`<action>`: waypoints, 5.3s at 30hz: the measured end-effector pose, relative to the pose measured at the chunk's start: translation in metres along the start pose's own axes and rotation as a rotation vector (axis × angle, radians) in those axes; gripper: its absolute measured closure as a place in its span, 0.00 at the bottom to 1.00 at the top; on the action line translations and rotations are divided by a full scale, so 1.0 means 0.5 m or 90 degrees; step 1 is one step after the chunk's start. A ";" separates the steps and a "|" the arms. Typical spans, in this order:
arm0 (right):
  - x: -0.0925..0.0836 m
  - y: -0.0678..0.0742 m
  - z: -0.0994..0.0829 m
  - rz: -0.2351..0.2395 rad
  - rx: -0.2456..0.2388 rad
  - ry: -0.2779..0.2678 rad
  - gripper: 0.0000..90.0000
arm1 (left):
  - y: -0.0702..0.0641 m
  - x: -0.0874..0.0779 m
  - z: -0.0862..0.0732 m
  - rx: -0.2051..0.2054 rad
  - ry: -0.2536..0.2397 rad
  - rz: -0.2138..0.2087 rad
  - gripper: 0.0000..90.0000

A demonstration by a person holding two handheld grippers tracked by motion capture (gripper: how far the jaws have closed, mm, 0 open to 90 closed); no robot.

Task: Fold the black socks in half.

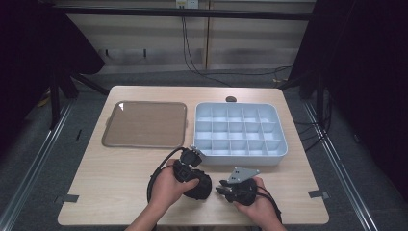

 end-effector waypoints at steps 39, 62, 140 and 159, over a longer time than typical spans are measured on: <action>0.002 0.002 0.007 0.002 0.007 -0.001 0.74 | 0.073 -0.063 -0.035 -0.030 -0.040 0.061 0.58; -0.011 -0.008 0.017 -0.013 0.024 -0.016 0.70 | 0.150 -0.051 -0.098 -0.072 -0.017 0.113 0.60; 0.002 -0.028 0.027 -0.029 0.123 -0.002 0.49 | 0.020 0.030 -0.079 0.011 0.002 0.050 0.63; 0.014 -0.028 0.008 0.006 0.215 -0.016 0.65 | 0.014 0.036 -0.077 0.024 -0.003 0.051 0.63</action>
Point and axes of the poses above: each handheld gripper's, and its own axes: x roughly forward along the jaws, z roughly out of its top, y roughly to its left, the point moved 8 cm from there along x, roughly forward along the jaws, and after that the axes turned 5 degrees about -x, right-handed, at the moved point
